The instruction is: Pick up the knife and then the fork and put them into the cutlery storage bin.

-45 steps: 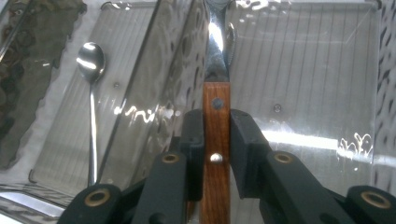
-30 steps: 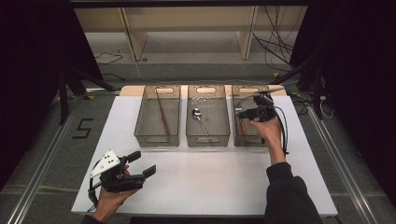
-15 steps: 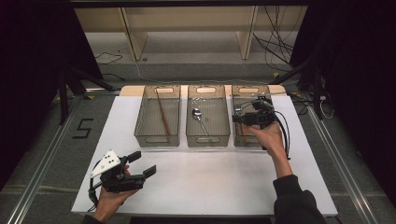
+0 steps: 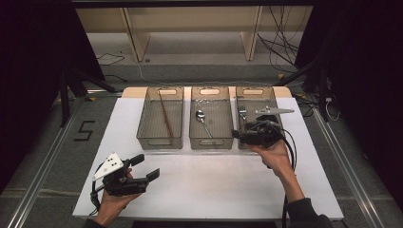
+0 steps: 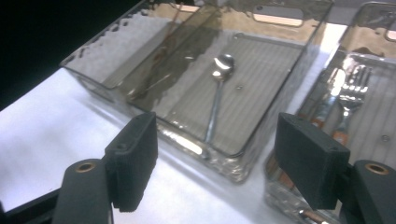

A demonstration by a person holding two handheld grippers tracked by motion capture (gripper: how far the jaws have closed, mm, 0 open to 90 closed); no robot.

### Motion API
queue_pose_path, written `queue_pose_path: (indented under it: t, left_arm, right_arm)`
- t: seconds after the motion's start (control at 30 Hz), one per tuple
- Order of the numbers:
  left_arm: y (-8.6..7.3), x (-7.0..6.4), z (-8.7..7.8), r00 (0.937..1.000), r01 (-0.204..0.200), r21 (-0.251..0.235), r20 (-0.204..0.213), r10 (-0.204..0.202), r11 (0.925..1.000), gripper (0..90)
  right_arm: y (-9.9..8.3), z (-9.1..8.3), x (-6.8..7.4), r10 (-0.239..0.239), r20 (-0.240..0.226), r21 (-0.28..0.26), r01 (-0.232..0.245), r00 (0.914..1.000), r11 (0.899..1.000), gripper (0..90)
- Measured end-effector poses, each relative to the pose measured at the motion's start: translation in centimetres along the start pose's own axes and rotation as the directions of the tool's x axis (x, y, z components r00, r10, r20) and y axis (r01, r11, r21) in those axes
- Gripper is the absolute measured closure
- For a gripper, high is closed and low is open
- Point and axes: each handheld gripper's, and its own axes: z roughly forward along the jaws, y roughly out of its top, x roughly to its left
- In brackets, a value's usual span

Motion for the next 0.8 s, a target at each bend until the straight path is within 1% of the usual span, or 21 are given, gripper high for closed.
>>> queue_pose_path:
  t: [0.1,0.2,0.33,0.57,0.8]
  left_arm:
    - [0.0,-0.1,0.1,1.0,0.0,0.0,0.0,0.0,1.0,15.2]
    - [0.0,-0.1,0.1,1.0,0.002,0.001,0.001,-0.002,1.0,15.2]
    - [0.0,-0.1,0.1,1.0,0.002,0.004,0.002,-0.002,1.0,15.2]
    - [-0.1,-0.1,0.1,1.0,0.0,0.01,0.008,0.0,0.9999,15.2]
    - [-0.1,-0.2,0.2,0.9999,0.001,0.014,0.012,-0.001,0.9999,15.2]
  right_arm:
    - [-0.6,-0.3,0.6,-0.019,-0.016,-0.017,0.019,0.9997,1.0,30.8]
    - [-1.0,-0.6,1.2,-0.028,-0.03,-0.034,0.027,0.9992,0.999,30.3]
    - [-1.9,-0.9,1.8,-0.051,-0.037,-0.046,0.049,0.998,0.998,29.4]
    - [-3.5,-1.4,2.5,-0.061,-0.071,-0.068,0.056,0.9956,0.996,27.7]
    - [-4.9,-1.5,3.1,-0.078,-0.091,-0.079,0.07,0.9928,0.994,27.5]
